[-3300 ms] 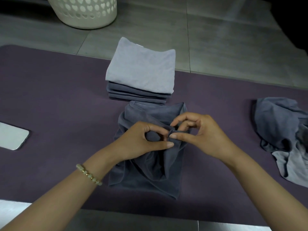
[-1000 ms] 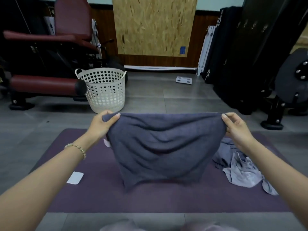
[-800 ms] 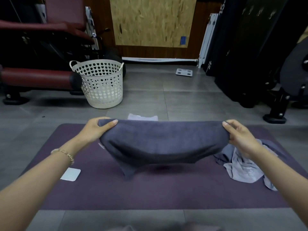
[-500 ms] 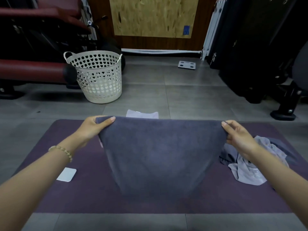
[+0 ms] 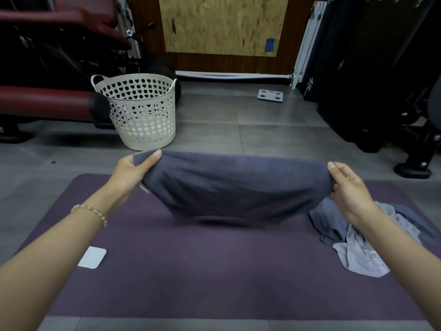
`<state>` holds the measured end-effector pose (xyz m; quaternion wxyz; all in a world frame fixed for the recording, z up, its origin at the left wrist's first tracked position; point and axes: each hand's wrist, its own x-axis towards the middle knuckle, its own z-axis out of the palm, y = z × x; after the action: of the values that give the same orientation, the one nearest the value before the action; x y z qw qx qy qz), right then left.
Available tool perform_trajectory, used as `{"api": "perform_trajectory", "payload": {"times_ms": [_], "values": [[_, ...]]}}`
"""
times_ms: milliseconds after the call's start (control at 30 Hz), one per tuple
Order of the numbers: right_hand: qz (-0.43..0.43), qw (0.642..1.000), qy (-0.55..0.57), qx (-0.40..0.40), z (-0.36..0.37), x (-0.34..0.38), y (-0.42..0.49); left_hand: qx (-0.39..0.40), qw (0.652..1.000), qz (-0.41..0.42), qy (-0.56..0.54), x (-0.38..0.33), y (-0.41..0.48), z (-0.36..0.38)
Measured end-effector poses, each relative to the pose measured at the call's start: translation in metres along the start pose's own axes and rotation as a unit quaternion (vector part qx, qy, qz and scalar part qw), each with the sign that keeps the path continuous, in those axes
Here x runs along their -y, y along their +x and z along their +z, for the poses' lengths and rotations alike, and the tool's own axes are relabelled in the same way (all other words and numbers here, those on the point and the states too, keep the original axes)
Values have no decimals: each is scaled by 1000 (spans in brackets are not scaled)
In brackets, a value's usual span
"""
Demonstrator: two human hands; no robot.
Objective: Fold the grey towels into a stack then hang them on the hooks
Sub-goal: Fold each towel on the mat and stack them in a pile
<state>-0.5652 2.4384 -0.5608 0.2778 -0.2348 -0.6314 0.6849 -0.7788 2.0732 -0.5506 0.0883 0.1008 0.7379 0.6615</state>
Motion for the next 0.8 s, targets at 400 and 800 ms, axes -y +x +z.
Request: {"api": "perform_trajectory", "payload": {"times_ms": [400,800], "values": [[257,949,-179,-23,-42,-192,-82,120,943,-268,156,179,-64,-6],[246,918,-312,-8,-31,-315,-14,121,925,-265,244,323,-4,28]]}}
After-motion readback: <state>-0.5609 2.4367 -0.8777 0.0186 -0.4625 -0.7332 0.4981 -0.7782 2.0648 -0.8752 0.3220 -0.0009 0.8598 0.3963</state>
